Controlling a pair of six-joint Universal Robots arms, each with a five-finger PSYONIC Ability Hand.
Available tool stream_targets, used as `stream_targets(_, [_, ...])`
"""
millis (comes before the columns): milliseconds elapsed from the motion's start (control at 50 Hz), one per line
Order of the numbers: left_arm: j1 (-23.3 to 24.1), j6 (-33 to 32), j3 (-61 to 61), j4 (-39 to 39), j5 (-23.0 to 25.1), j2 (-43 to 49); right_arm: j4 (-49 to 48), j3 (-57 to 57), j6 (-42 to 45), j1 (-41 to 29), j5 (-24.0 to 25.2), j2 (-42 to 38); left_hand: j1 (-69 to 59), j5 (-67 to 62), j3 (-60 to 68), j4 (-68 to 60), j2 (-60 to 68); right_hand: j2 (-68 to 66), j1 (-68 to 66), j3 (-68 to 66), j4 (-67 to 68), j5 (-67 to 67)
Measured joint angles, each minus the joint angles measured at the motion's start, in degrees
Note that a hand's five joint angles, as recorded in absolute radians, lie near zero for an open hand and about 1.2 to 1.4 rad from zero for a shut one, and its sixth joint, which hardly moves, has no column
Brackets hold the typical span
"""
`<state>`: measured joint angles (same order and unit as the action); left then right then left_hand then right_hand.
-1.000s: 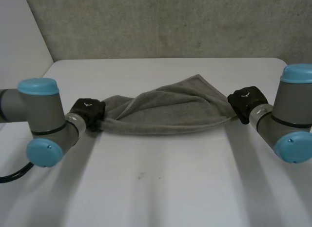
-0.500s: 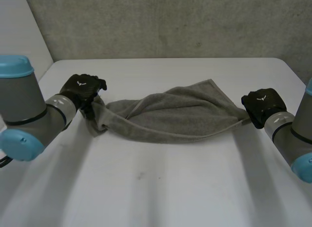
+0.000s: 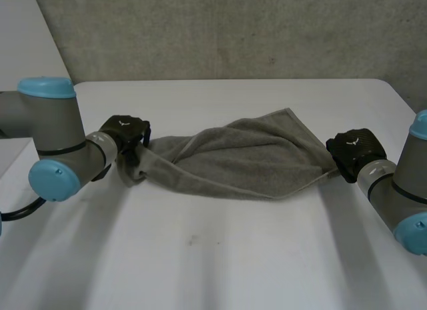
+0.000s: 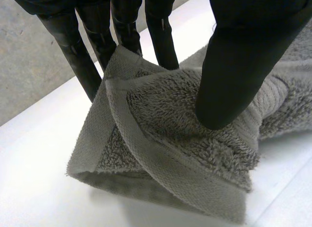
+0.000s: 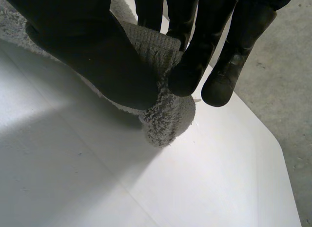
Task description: Fold the towel.
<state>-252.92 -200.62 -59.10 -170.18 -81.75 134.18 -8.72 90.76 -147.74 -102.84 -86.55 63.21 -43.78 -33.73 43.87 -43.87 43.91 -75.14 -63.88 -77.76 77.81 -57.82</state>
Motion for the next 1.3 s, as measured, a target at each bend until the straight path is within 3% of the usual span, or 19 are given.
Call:
stream_targets(380, [2.04,-0.29,-6.17,-0.52,0.28,-3.22,0.02,-0.1,0.31,0.01,0.06,-0.69,0.96,0.97,-1.1,1.06,-1.16,0.0,0.0,0.0,0.0,0.0])
stream_targets(600, [2.13,-0.83,-5.8,-1.03,-0.19,-3.37,0.12,-0.49,0.35,0.02,-0.14,-0.62,-20.23,-21.02,21.34,-21.4,21.69,0.0,0.01,0.0,0.0,0.0])
stream_targets(740, [3.13,-0.18,-6.93,-2.76,-0.48,-12.62,2.96,-3.26,0.46,-0.01,-0.5,3.9,-22.34,-24.05,25.15,-25.15,25.26,0.0,0.0,0.0,0.0,0.0])
stream_targets(880, [4.08,1.64,-5.86,-2.24,-0.45,-23.44,11.91,-11.59,0.39,0.02,-0.31,13.98,-22.35,-24.56,25.55,-25.46,25.66,0.0,0.0,0.0,0.0,0.0])
stream_targets(980, [3.63,4.98,0.26,1.2,-0.4,-31.77,20.92,-25.34,0.09,-0.06,-0.26,21.63,-22.36,-24.79,25.7,-25.7,25.76,0.0,0.0,0.0,0.0,0.0])
stream_targets(1080, [2.44,7.37,7.35,6.45,-0.41,-33.25,24.01,-32.94,0.06,0.13,-0.34,22.67,-22.36,-24.79,25.7,-25.73,25.77,0.0,0.0,0.0,0.0,0.0])
stream_targets(1160, [0.84,9.06,15.0,15.58,-0.4,-30.07,27.4,-38.74,0.61,0.42,-0.31,19.94,-22.36,-24.8,25.71,-25.87,25.78,0.0,-0.01,0.0,0.0,0.0])
stream_targets(1300, [0.28,9.09,13.79,26.31,0.03,-20.6,32.99,-34.96,3.43,-0.08,0.15,13.13,-22.36,-24.8,25.71,-25.87,25.79,0.0,-0.07,-0.06,0.0,0.0])
